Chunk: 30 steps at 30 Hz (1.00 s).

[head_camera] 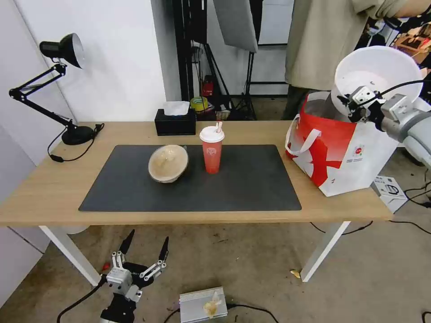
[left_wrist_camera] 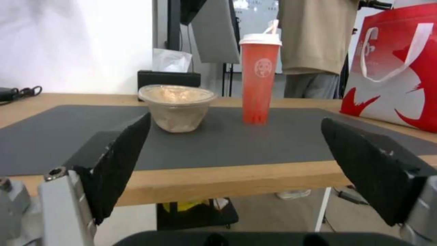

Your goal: Pick up the trash from the table and place it into the takeout bag.

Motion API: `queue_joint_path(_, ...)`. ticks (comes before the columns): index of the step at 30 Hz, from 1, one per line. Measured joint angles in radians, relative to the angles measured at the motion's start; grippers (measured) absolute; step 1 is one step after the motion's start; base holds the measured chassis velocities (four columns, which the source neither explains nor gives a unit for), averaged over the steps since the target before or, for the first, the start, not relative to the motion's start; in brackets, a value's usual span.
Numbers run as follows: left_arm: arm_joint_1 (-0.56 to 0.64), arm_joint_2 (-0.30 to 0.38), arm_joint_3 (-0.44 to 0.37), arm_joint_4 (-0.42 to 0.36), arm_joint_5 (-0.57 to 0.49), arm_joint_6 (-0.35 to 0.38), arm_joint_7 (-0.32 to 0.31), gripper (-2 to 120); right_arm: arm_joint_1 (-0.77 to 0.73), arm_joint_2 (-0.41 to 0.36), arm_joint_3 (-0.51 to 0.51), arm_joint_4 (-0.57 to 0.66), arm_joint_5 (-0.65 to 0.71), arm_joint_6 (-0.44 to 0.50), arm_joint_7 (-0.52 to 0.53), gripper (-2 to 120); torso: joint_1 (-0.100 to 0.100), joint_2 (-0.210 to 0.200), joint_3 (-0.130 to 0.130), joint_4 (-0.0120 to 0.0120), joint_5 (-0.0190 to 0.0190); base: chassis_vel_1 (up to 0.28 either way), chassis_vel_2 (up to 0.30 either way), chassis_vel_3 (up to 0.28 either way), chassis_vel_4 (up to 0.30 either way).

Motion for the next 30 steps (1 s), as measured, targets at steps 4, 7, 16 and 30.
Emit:
queue_joint_path(4, 0.000, 0.000, 0.002, 0.003, 0.001, -0.002, 0.000, 100, 0.000, 0.002, -0.001, -0.004, -0.001, 0.002, 0.001, 0, 0.000, 0.000, 0.000, 0.0000, 0.0000, 0.000, 0.000, 0.000, 0.000)
queue_joint_path(7, -0.002, 0.000, 0.002, 0.003, 0.002, -0.002, 0.000, 100, 0.000, 0.005, -0.003, -0.008, -0.003, 0.002, 0.001, 0, 0.000, 0.000, 0.000, 0.0000, 0.0000, 0.000, 0.000, 0.000, 0.000)
queue_joint_path(16, -0.003, 0.000, 0.001, 0.010, 0.002, -0.002, 0.000, 100, 0.006, 0.016, -0.020, -0.018, -0.006, 0.004, 0.008, 16, 0.000, 0.000, 0.000, 0.0000, -0.0001, 0.000, 0.000, 0.000, 0.000)
queue_joint_path(30, -0.009, 0.000, 0.001, 0.014, 0.001, -0.001, 0.001, 100, 0.007, 0.018, -0.021, -0.018, -0.005, 0.004, 0.017, 66, 0.000, 0.000, 0.000, 0.0000, 0.0000, 0.000, 0.000, 0.000, 0.000)
